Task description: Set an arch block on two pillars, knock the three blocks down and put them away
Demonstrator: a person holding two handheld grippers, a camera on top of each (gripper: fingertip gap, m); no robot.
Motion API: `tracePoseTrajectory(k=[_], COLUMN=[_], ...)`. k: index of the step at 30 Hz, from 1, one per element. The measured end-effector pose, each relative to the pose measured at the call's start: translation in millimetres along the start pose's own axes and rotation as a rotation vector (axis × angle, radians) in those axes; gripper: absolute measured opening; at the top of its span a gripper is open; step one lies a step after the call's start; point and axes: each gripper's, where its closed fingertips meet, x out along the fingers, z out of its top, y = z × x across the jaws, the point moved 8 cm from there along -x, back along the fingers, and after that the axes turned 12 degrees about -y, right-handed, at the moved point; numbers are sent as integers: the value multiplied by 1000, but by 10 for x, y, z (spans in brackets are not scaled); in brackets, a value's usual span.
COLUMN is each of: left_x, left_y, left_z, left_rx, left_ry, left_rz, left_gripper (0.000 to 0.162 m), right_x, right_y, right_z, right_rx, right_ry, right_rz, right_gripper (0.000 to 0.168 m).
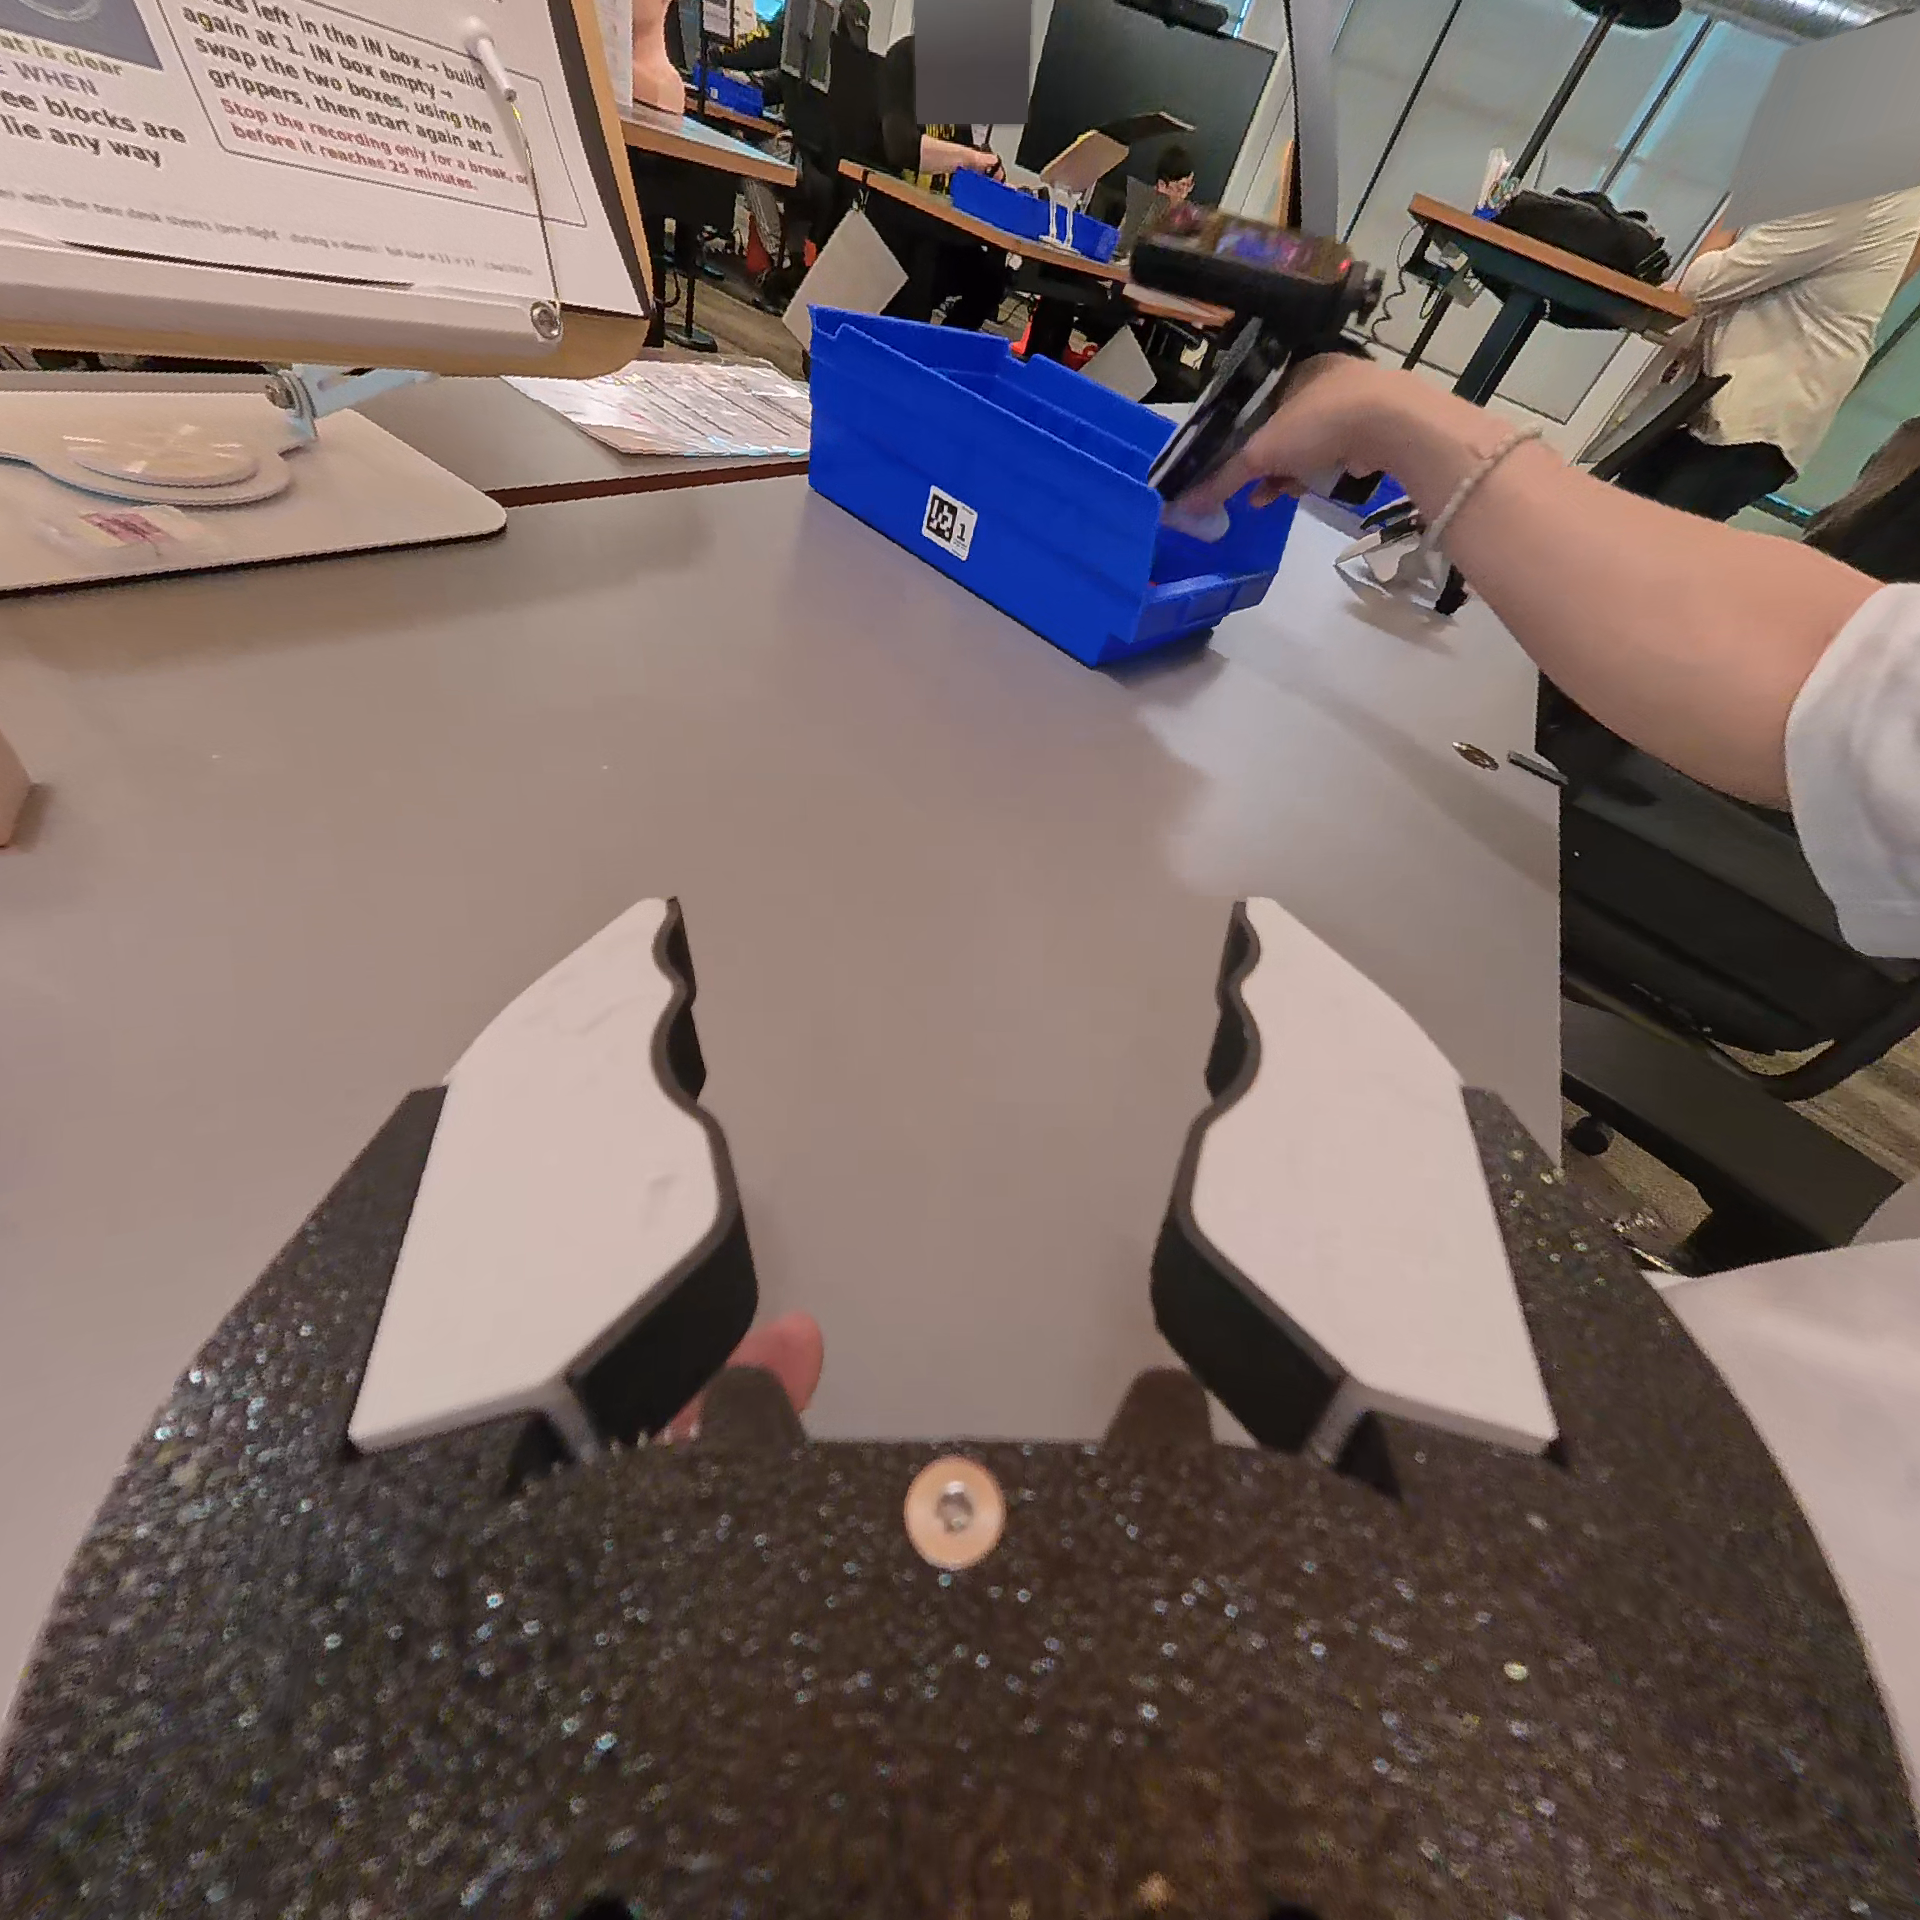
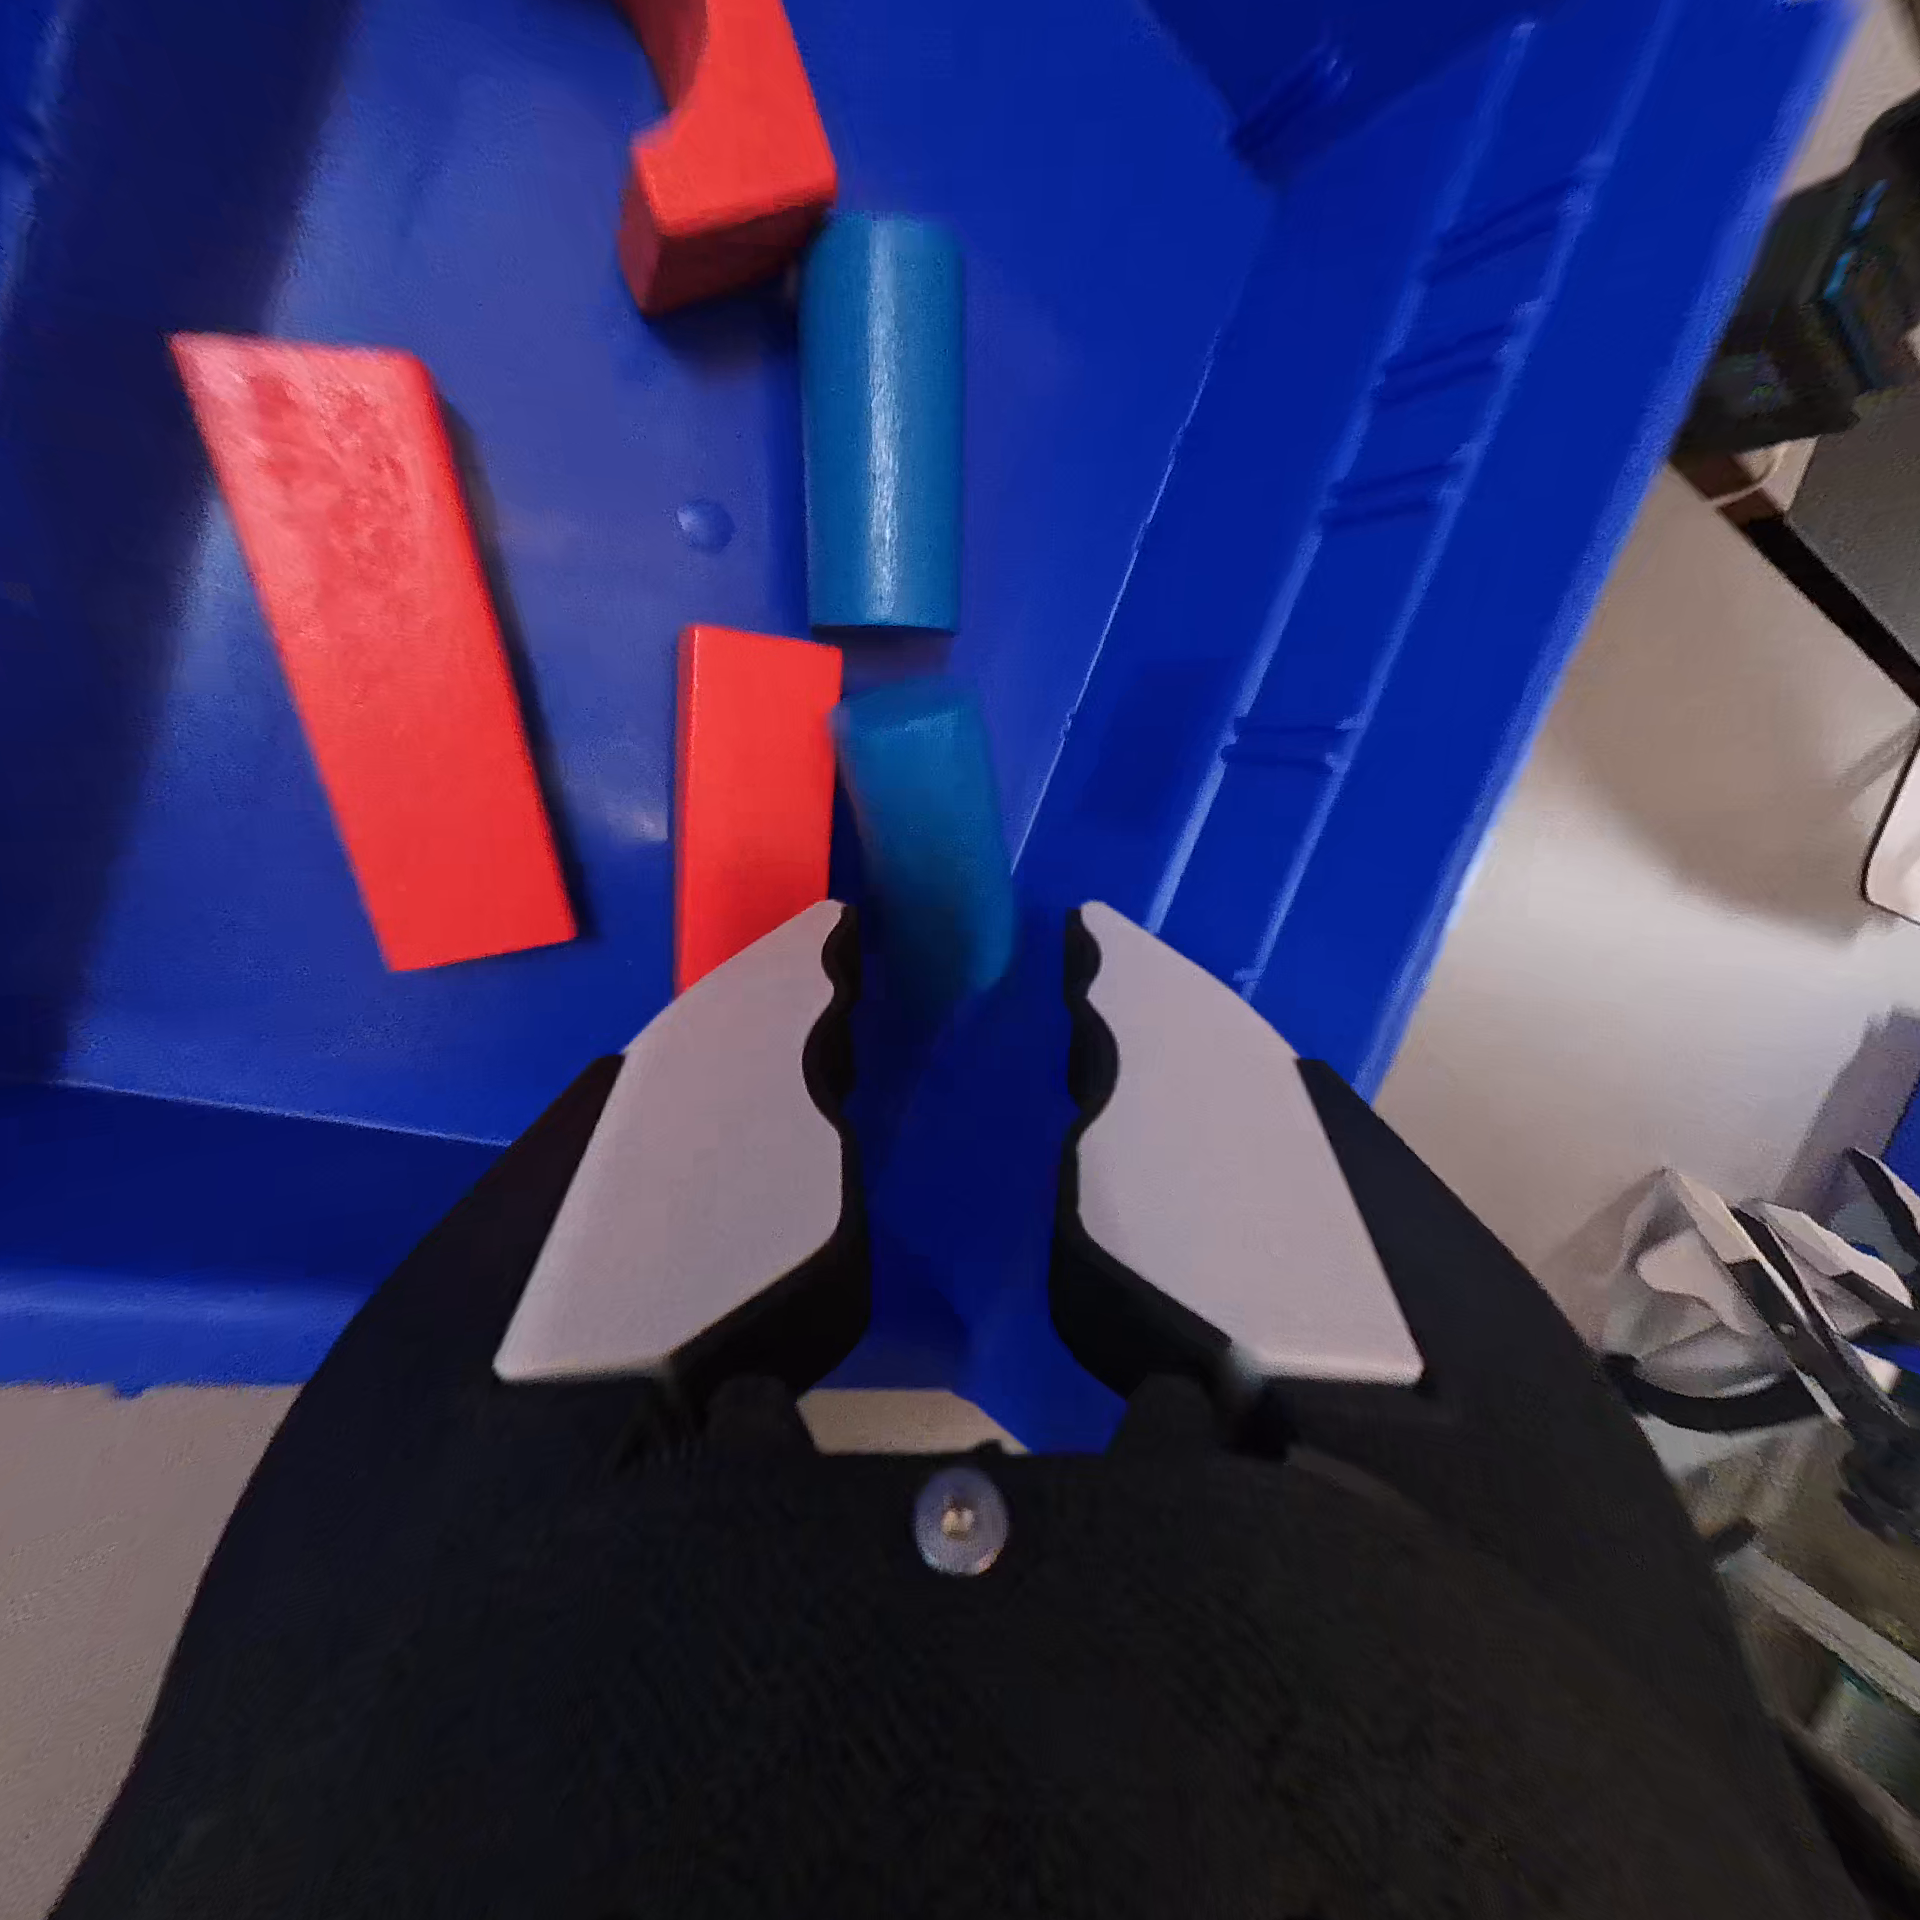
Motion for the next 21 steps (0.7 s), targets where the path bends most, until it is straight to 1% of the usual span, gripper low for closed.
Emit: tracePoseTrajectory(k=[1,3,5,7,8,9,11,14,16,18,21], left_x=[-7,-18,-25,-25,-21,-13,8,31,28,5,-70], left_y=[-2,-5,-3,10,19,28,42,35,20,2,-23], left_z=[3,12,17,18,20,22,29,43,39,31,20], left_rx=[1,-1,-3,-1,-3,-7,-17,-20,-15,-14,-15], left_ry=[-2,-11,-18,-24,-28,-33,-39,-38,-29,-24,-21], left_rz=[0,-2,-4,-1,-1,-3,-8,-19,-23,-22,-17], left_gripper=[96,96,96,96,96,96,96,96,96,96,96], right_x=[-90,-315,-581,-866,-996,-1111,-1271,-1358,-1312,-1192,-1003], right_y=[-10,-17,51,272,430,622,1130,2018,2618,3153,3822], right_z=[57,197,396,633,758,891,1153,1536,1759,1998,2342], right_rx=[22,78,98,38,1,-34,-118,-189,-216,-222,-241], right_ry=[-53,-156,-247,-352,-398,-446,-530,-626,-652,-681,-718], right_rz=[3,36,89,173,208,242,364,548,649,686,719], right_gripper=[40,46,62,63,68,68,68,68,68,68,68])
